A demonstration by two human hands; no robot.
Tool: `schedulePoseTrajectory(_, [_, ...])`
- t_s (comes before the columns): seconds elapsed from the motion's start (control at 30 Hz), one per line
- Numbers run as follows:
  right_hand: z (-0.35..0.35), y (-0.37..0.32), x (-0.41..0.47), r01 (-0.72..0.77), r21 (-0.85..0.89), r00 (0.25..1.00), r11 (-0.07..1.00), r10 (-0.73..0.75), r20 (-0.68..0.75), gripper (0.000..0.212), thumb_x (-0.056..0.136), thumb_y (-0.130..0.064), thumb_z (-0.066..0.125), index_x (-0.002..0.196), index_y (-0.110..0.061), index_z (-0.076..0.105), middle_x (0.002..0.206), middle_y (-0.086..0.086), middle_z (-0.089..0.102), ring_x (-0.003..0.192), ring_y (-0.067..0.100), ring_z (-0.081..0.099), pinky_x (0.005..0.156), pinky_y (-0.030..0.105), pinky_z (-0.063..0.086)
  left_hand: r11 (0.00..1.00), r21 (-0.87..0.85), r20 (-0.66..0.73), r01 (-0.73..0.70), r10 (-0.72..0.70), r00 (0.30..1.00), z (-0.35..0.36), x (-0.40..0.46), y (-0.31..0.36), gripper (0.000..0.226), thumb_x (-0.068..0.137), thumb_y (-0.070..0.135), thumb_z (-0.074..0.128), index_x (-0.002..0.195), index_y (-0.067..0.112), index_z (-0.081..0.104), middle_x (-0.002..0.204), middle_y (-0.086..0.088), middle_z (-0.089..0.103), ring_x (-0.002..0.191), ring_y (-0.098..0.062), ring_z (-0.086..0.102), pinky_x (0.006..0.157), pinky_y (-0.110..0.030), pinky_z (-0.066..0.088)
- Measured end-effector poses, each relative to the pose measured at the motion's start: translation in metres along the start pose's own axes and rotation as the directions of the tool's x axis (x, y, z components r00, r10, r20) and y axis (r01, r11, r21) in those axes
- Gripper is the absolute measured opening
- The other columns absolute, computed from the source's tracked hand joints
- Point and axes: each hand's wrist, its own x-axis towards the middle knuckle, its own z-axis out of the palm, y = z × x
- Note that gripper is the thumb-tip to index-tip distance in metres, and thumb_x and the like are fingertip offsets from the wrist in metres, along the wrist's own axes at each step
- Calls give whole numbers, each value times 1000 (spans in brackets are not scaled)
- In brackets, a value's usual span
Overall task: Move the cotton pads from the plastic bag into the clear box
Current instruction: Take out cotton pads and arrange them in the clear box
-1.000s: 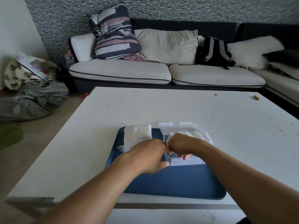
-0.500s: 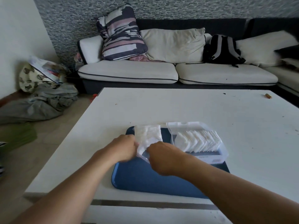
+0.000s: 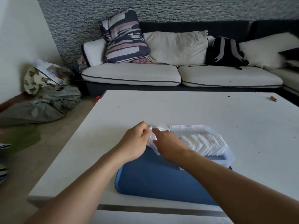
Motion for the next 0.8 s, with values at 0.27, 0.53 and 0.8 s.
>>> schedulePoseTrajectory(0.27, [-9,-16,-8,-43,42,998,998,45,-34,24,99,-25,49,119,-13,54,92,7,55,80,26,49,68,33,37,998,63,-25,-26,28,999,4,0,-1,30,106,26,40,85,5,44,73,0,47,63,-16,37,58,-31,35])
schedulePoseTrajectory(0.53, [-9,-17,-8,-83,60,996,995,85,-39,11,99,-25,49,92,-16,46,76,0,47,76,27,50,67,32,38,1000,8,-36,-24,25,999,4,3,-5,31,105,27,41,77,13,40,75,-3,49,70,-20,42,87,-56,54])
schedulePoseTrajectory(0.8, [1,-9,-2,-138,135,980,981,116,162,13,89,-24,54,100,-19,60,92,2,60,84,28,59,67,32,43,986,160,56,38,-47,997,7,4,-10,18,99,30,52,91,14,50,86,0,58,73,-18,51,66,-31,43])
